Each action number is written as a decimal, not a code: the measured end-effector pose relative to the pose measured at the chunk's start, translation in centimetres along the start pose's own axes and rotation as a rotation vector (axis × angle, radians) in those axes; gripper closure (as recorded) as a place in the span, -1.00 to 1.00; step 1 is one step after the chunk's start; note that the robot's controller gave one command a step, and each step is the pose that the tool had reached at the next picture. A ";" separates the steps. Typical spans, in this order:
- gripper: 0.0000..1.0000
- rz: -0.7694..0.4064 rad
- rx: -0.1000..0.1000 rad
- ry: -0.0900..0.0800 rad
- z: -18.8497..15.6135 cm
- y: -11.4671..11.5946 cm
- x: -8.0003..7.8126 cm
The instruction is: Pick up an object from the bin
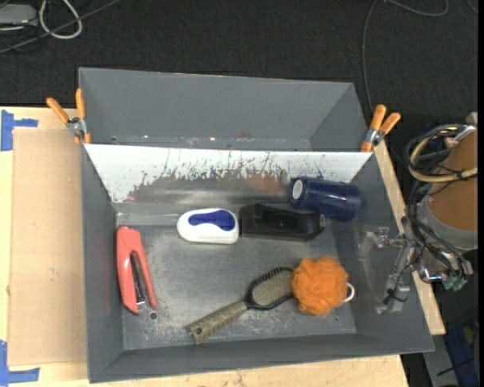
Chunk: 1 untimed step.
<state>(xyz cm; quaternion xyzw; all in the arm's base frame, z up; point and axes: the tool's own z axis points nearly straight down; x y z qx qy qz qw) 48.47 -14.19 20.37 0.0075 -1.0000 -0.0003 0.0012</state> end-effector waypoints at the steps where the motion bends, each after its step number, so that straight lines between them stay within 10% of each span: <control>1: -1.00 0.000 0.000 0.000 0.0 0.0 0.0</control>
Offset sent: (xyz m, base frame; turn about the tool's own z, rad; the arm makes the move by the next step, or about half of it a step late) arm 0.0116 0.0216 -0.0585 0.0559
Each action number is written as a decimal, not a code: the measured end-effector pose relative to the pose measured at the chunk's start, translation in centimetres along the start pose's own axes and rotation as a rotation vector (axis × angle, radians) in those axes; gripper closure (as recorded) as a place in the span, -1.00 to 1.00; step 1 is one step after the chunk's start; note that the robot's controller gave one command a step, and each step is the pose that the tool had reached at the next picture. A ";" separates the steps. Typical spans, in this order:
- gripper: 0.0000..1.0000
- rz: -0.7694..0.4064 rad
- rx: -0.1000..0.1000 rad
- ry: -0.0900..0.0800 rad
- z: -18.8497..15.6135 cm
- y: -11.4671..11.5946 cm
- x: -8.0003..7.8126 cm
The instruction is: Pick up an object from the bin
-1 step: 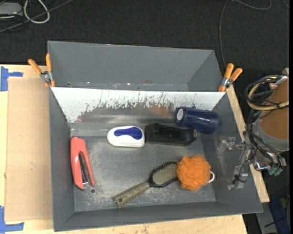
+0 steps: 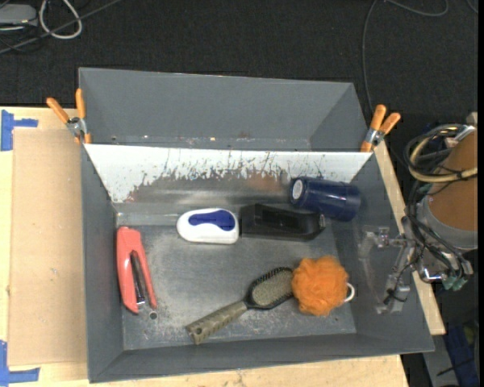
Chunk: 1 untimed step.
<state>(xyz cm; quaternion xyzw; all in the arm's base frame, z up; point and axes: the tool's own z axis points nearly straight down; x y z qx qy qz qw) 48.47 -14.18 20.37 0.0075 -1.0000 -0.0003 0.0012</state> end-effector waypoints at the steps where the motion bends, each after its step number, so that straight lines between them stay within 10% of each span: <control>1: -1.00 0.054 -0.003 0.007 6.2 2.4 -1.1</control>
Offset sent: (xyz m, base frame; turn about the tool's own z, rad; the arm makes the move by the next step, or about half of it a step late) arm -0.0057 0.0193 -0.0790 0.0795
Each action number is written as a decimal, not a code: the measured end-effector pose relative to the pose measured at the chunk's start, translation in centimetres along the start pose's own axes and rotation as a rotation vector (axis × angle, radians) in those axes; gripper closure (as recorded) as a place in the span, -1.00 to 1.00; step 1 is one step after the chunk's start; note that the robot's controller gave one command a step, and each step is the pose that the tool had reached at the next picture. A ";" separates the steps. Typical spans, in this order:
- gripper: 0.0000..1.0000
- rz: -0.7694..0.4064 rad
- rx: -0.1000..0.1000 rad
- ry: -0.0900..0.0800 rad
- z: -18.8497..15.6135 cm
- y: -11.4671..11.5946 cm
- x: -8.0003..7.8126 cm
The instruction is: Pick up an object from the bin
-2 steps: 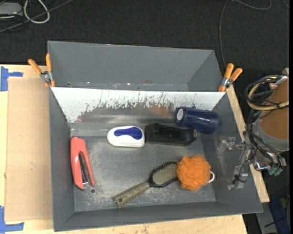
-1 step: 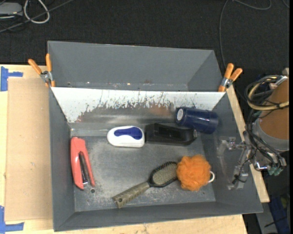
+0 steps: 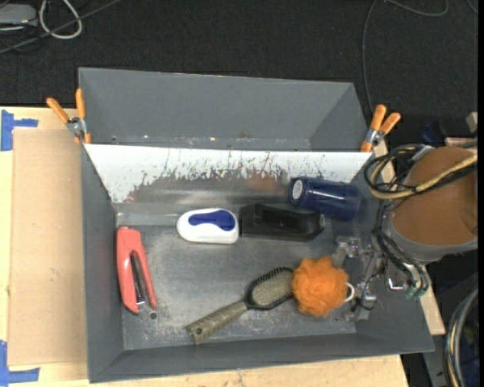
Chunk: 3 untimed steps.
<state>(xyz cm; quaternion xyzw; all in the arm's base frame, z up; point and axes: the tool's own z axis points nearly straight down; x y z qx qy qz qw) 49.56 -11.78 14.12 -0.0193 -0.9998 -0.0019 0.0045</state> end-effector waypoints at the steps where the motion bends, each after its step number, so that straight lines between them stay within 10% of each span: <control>1: -1.00 0.009 0.003 -0.009 0.4 -0.2 0.7; 3: -1.00 -0.003 0.003 -0.012 1.4 0.3 -2.4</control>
Offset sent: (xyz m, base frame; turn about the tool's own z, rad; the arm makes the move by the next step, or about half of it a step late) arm 0.0328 -0.0027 0.0291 -0.0665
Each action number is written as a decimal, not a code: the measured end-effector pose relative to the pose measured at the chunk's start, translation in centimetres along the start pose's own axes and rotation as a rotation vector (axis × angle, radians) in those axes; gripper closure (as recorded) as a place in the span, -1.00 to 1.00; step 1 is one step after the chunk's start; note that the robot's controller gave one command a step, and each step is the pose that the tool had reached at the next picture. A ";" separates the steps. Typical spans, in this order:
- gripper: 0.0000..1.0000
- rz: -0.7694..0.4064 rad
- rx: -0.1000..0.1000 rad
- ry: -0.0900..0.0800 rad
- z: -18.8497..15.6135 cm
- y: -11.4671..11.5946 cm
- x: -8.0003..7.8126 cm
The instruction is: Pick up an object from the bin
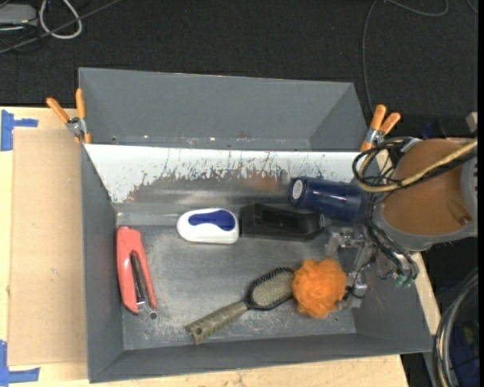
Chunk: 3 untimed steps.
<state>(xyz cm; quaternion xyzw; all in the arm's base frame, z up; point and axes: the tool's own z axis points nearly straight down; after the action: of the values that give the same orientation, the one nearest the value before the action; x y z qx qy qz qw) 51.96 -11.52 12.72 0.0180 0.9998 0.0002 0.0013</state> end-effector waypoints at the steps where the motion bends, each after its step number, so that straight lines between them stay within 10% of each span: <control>1: -1.00 0.000 -0.002 0.009 -4.0 0.5 0.2; 3: -1.00 -0.033 -0.003 0.017 -1.5 2.0 -0.3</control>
Offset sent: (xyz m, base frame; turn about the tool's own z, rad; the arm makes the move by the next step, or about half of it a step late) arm 0.0045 0.0214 -0.0572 -0.0596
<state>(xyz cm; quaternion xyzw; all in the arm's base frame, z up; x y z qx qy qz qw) 52.31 -9.50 14.23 0.0015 1.0000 0.0020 -0.0071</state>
